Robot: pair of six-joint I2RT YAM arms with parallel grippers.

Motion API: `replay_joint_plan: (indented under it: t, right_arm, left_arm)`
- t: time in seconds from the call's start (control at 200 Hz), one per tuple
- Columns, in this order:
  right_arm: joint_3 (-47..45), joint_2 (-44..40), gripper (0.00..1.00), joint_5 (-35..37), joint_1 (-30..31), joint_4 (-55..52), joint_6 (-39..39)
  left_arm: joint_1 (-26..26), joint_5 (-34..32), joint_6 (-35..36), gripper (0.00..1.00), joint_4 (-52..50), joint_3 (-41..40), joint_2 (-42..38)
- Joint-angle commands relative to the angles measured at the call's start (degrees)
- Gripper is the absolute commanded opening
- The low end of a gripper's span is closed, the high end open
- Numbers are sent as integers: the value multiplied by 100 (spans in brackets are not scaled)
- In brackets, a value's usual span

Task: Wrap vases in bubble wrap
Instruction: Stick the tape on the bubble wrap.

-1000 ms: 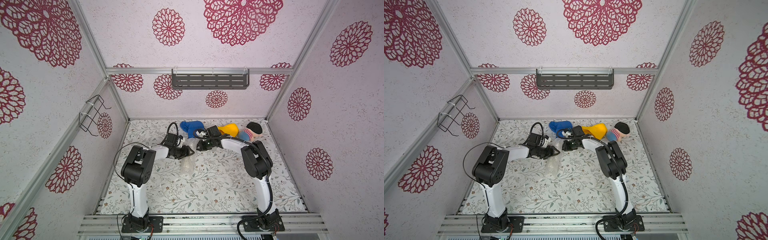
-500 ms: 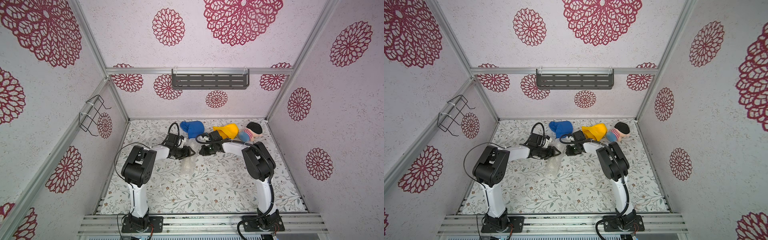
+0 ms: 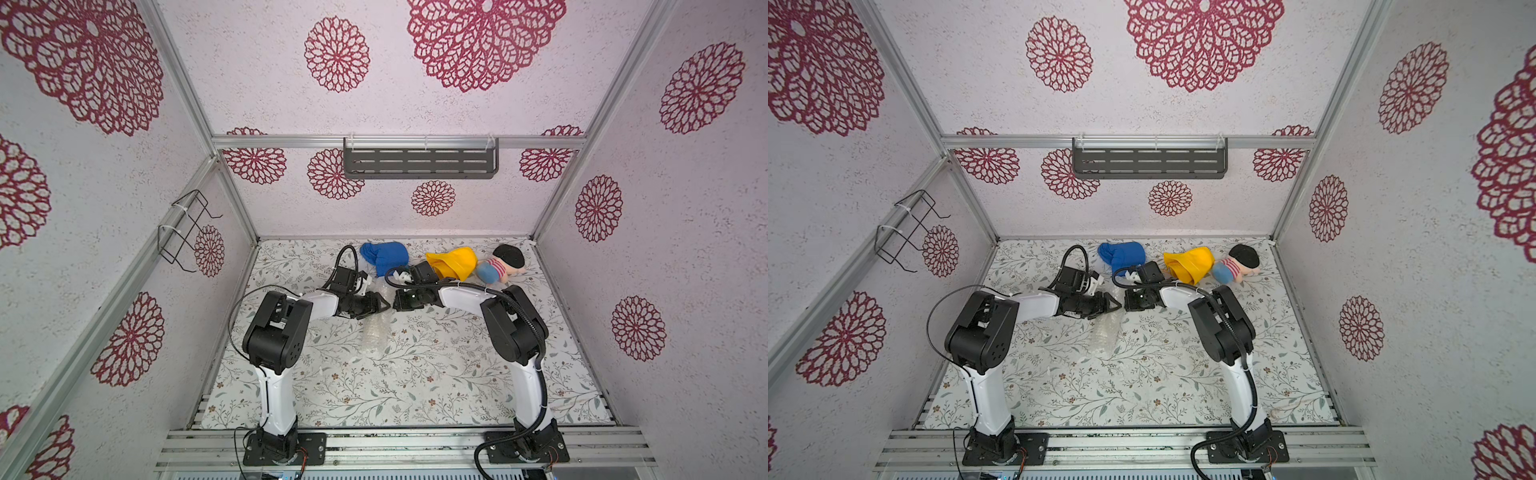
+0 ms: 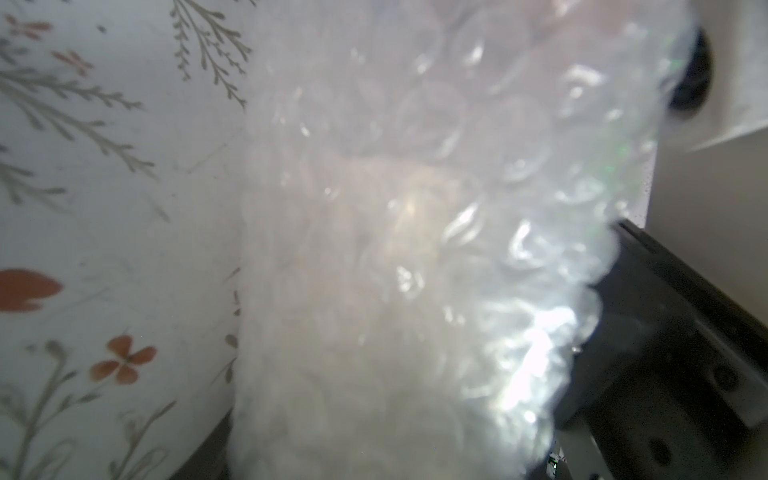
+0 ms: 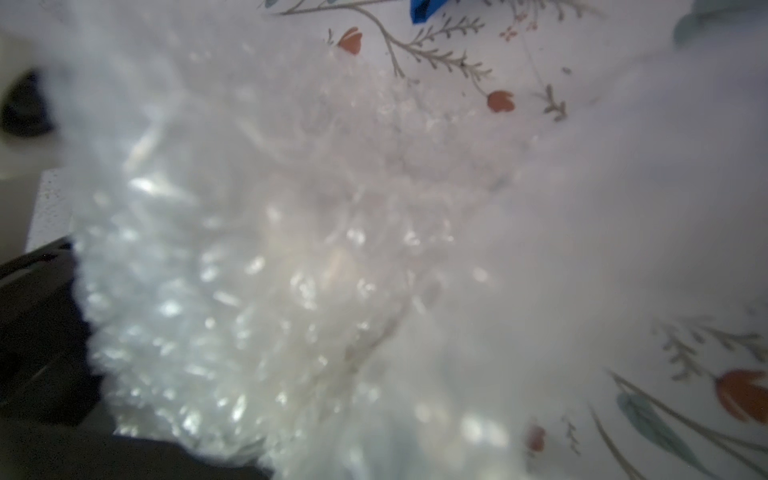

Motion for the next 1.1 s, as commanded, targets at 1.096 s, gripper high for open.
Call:
replay_joint_plan:
  t: [1.096]
  right_arm:
    - [-538,-543,4,-933,-58,1477,87]
  left_arm:
    - [-75,15,158,0,-96,35,27]
